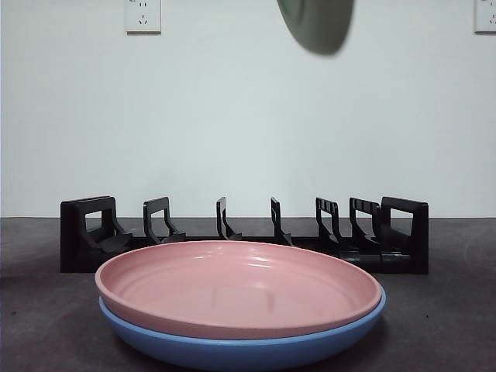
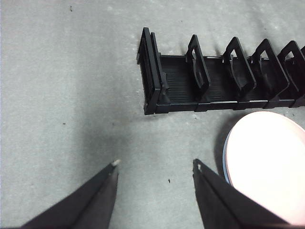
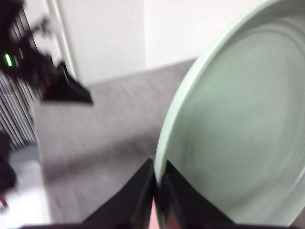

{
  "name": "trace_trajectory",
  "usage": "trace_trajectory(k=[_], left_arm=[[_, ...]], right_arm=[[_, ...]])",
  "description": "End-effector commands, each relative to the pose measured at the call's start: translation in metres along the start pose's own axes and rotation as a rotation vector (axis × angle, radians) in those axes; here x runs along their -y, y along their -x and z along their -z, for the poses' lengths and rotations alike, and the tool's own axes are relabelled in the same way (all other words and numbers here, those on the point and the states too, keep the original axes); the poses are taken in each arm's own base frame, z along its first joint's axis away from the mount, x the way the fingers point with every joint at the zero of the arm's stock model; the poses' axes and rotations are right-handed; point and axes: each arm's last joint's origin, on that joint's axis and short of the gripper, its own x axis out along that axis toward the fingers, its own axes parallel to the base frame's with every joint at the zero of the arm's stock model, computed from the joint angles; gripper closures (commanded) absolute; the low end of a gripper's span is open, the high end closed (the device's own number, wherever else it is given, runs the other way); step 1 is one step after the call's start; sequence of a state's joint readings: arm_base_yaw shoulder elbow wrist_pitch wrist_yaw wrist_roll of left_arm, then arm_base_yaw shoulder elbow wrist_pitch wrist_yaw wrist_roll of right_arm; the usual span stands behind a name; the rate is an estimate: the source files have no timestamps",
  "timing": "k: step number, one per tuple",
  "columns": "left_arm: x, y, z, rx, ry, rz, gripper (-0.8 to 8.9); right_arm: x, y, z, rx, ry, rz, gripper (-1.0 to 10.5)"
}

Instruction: Place the plate

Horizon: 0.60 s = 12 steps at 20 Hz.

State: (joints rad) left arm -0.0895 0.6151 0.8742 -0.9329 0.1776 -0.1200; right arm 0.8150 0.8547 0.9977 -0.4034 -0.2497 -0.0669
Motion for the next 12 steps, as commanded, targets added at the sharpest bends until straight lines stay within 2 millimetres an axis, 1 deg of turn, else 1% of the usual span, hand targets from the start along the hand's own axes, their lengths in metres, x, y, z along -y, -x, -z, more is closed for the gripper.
trace_trajectory(k=[1, 3, 5, 9, 12], left_arm=[[0.001, 0.002, -0.004, 0.020, -0.002, -0.003, 5.63], [0.001, 0.002, -0.004, 0.020, -0.002, -0.002, 5.63], [0.001, 0.002, -0.004, 0.020, -0.002, -0.002, 5.63], [0.001, 0.002, -0.004, 0.020, -0.003, -0.002, 5.63], [0.001, 0.002, -0.004, 0.020, -0.003, -0.002, 5.63]], right_arm=[[-0.007, -0.006, 0.019, -0.041, 0.125, 0.009, 9.3], [-0.013, -0.013, 0.039, -0.122, 0.233, 0.071, 9.3], [-0.020, -0.019, 0.054, -0.206, 0.326, 0.078, 9.3], [-0.035, -0.033, 0.069, -0.353, 0.497, -0.003, 9.3], [-0.045, -0.045, 0.082, -0.468, 0.545, -0.089, 9.3]])
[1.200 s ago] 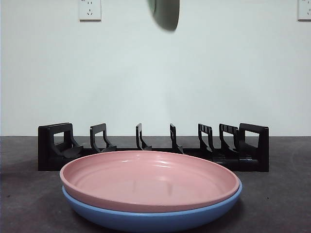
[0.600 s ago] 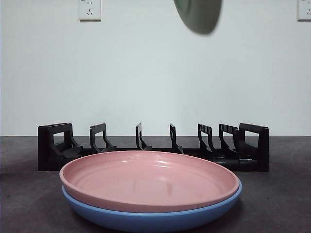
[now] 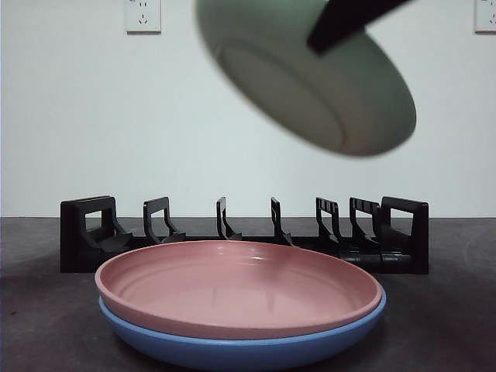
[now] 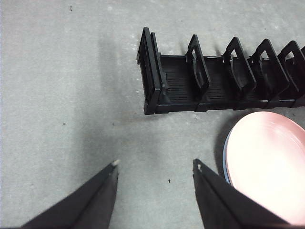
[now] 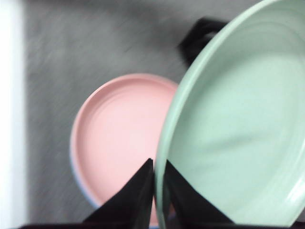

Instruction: Place the plate

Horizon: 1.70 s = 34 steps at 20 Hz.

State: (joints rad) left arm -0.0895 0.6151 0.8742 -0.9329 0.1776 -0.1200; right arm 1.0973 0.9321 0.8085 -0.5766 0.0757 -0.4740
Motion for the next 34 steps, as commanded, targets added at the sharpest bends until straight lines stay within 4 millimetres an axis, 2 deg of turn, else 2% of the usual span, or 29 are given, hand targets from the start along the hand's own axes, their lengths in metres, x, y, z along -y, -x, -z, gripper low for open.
trace_trajectory(k=[1, 6, 14, 23, 29, 34], left_arm=[[0.001, 0.002, -0.004, 0.020, -0.003, -0.002, 5.64], [0.001, 0.002, -0.004, 0.020, -0.004, -0.002, 5.64], [0.001, 0.002, -0.004, 0.021, -0.009, -0.003, 5.64], [0.001, 0.002, -0.004, 0.021, -0.011, -0.002, 5.64], [0.001, 0.002, -0.004, 0.021, -0.012, -0.001, 5.64], [0.001, 0.002, -0.004, 0.020, -0.012, -0.001, 5.64]], right_arm=[[-0.007, -0.010, -0.005, -0.046, 0.071, -0.055, 9.3], [-0.021, -0.034, -0.007, -0.209, 0.131, -0.180, 9.3], [-0.026, -0.061, -0.010, -0.328, 0.294, -0.275, 9.3], [-0.037, -0.077, -0.006, -0.399, 0.487, -0.323, 9.3], [-0.041, -0.084, -0.005, -0.414, 0.485, -0.335, 9.3], [-0.041, -0.084, -0.005, -0.424, 0.421, -0.321, 8.2]])
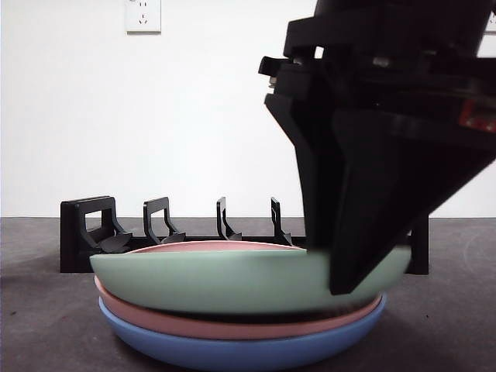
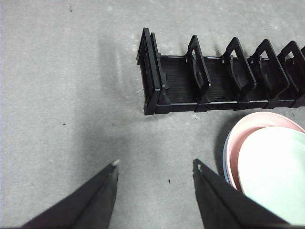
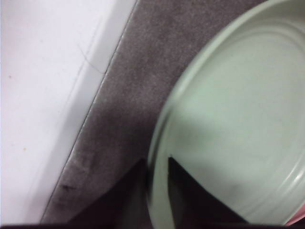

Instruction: Place the plate

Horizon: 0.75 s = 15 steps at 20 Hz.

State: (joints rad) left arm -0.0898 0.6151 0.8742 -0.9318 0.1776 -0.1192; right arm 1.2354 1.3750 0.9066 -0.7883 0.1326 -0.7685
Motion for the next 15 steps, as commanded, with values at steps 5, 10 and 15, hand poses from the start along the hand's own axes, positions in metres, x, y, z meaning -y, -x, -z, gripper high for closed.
trace_trajectory(k=[5, 10, 15], left_arm=[[0.001, 0.002, -0.004, 0.019, -0.011, -0.002, 5.64], [0.001, 0.002, -0.004, 0.019, -0.010, -0.002, 5.64], [0.001, 0.002, -0.004, 0.018, -0.007, -0.002, 5.63]], right_arm=[[0.005, 0.006, -0.004, 0.019, -0.180, 0.019, 6.9], [0.033, 0.027, 0.002, 0.160, -0.439, 0.147, 6.4], [0.084, 0.047, 0.081, 0.285, -0.933, 0.346, 6.4]])
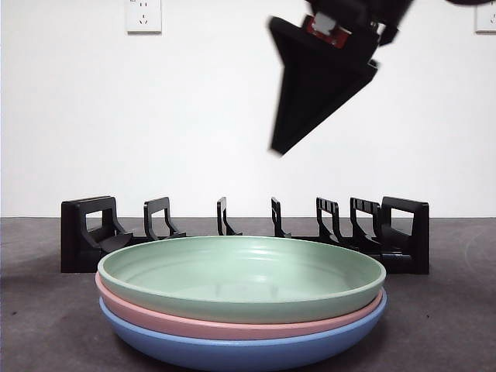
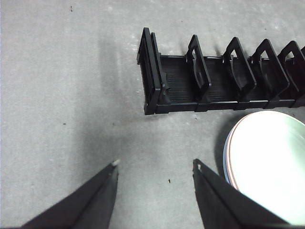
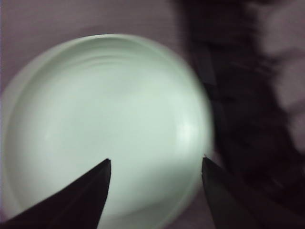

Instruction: Place the plate

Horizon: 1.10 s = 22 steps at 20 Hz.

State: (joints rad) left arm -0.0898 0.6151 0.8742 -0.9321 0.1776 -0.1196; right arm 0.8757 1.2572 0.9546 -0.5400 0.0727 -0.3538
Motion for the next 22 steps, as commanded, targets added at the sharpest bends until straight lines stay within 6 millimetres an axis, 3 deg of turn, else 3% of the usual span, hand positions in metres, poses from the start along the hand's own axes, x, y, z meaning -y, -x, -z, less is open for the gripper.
trace_trajectory(k=[1, 5, 9, 15, 16, 22], left_arm=[[0.001, 0.002, -0.004, 0.018, -0.007, -0.001, 5.64], [0.001, 0.002, -0.004, 0.019, -0.007, -0.002, 5.64], [0.001, 0.002, -0.004, 0.019, -0.007, -0.002, 5.63], [0.001, 0.002, -0.003, 0.012, -0.006, -0.002, 5.86], [0.001, 0.002, -0.003, 0.009, -0.006, -0.001, 8.14], [0.001, 0.003, -0.001, 0.002, -0.004, 0.000, 8.06]], right_arm=[[0.040, 0.010, 0.019, 0.023, -0.243, 0.095, 6.4], [0.079, 0.048, 0.070, 0.010, -0.470, 0.295, 6.4], [0.082, 0.090, 0.098, 0.048, -0.626, 0.449, 6.4], [0.070, 0.110, 0.107, 0.038, -0.668, 0.474, 6.8], [0.068, 0.110, 0.108, 0.019, -0.673, 0.464, 9.5], [0.066, 0.110, 0.109, 0.024, -0.696, 0.445, 9.3]])
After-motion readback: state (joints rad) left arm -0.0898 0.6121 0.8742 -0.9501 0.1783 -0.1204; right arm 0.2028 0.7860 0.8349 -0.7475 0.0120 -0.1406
